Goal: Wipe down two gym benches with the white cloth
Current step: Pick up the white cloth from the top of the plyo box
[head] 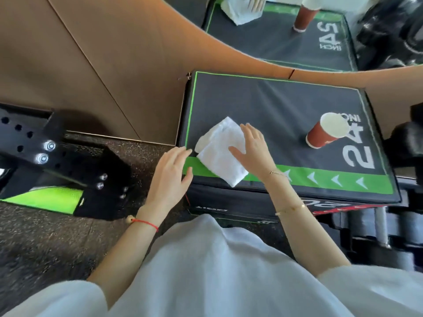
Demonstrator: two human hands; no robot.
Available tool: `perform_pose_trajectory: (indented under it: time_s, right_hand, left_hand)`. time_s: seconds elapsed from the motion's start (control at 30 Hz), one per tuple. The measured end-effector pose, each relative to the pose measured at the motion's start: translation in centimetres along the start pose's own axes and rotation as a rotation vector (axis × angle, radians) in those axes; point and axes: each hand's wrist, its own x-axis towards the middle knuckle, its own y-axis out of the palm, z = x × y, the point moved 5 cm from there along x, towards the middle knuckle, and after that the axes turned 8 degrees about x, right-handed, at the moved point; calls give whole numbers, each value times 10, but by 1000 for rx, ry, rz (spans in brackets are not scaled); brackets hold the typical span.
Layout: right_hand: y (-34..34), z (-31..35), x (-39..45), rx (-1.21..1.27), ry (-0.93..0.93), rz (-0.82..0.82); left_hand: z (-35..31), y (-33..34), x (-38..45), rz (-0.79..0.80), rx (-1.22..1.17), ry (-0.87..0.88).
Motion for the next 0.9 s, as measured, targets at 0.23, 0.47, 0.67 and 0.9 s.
perform_pose_trajectory:
  time_s: [0.23, 0.47, 0.67, 0.9]
  right_hand:
    - [18, -11, 15, -83, 24, 15]
    - [20, -10, 10, -75, -26, -102]
    - [13, -8, 8, 69, -3, -116]
    - [-11, -3, -12, 270, 115, -288]
  left_hand:
    - [2, 9, 4, 40, 14, -22]
    - [6, 13, 8, 37, 22, -3]
    - [6, 14, 8, 13, 25, 14]
    - [3, 17, 12, 9, 13, 67]
